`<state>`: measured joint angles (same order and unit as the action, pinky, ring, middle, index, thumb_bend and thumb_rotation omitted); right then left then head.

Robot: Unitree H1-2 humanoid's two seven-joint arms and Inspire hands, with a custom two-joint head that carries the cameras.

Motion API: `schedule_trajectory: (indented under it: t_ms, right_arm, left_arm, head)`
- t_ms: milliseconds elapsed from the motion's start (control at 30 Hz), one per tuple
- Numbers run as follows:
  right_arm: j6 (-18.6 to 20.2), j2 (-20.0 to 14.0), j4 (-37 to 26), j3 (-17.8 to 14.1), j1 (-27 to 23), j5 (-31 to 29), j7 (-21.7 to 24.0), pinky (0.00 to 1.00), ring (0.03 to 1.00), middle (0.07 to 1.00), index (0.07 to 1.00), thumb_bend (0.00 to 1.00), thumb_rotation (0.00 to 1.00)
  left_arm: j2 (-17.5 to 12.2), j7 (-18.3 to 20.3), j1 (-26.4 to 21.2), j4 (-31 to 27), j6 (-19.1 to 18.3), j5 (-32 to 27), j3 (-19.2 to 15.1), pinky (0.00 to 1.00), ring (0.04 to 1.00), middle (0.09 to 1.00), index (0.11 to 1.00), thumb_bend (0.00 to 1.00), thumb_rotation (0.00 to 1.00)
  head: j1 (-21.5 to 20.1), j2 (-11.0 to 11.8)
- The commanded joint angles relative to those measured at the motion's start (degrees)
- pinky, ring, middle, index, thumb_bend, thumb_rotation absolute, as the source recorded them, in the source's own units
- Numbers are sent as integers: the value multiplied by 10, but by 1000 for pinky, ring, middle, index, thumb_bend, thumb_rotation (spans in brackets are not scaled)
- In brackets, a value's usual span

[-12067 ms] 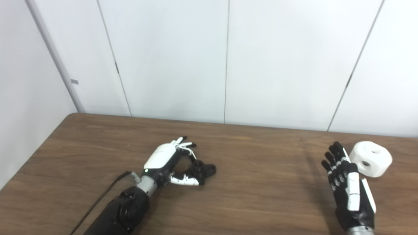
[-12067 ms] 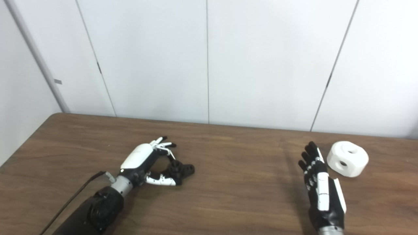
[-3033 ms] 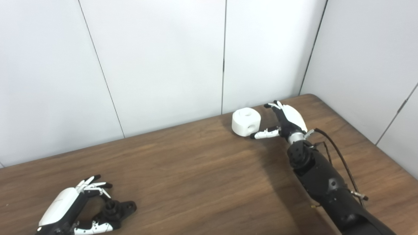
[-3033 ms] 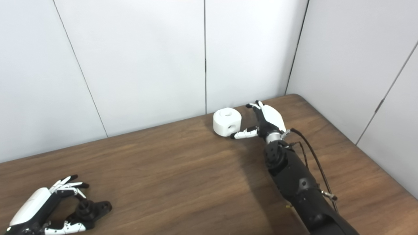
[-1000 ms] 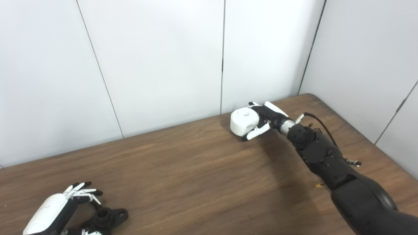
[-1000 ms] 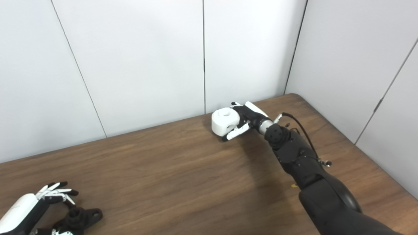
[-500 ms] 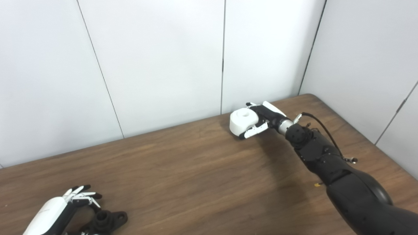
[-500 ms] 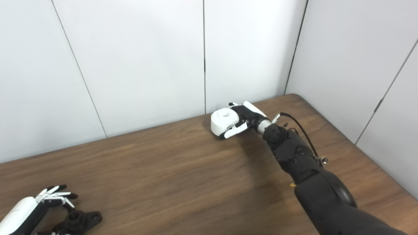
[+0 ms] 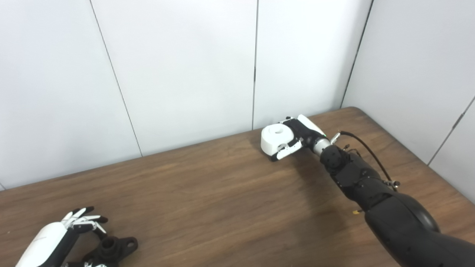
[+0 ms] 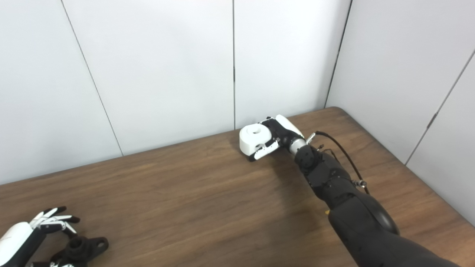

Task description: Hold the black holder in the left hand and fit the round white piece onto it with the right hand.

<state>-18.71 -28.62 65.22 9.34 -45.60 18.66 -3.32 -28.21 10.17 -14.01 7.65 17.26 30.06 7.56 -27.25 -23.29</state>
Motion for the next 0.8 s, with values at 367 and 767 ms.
schedule_trajectory:
  t_ms: [367,767]
  right_arm:
    - [-5,-5,-111,-30,30,-20,-8,1000,1000,854,482,526,149]
    - [62,20,-283,-62,103,-51,35,1000,1000,865,481,525,154]
  left_arm:
    - [-6,-15,-36,11,18,0,0,1000,937,788,482,519,40]
    - [21,-13,-56,41,18,-1,14,1000,948,798,483,518,40]
  head:
    - [23,-9]
    - [50,-23]
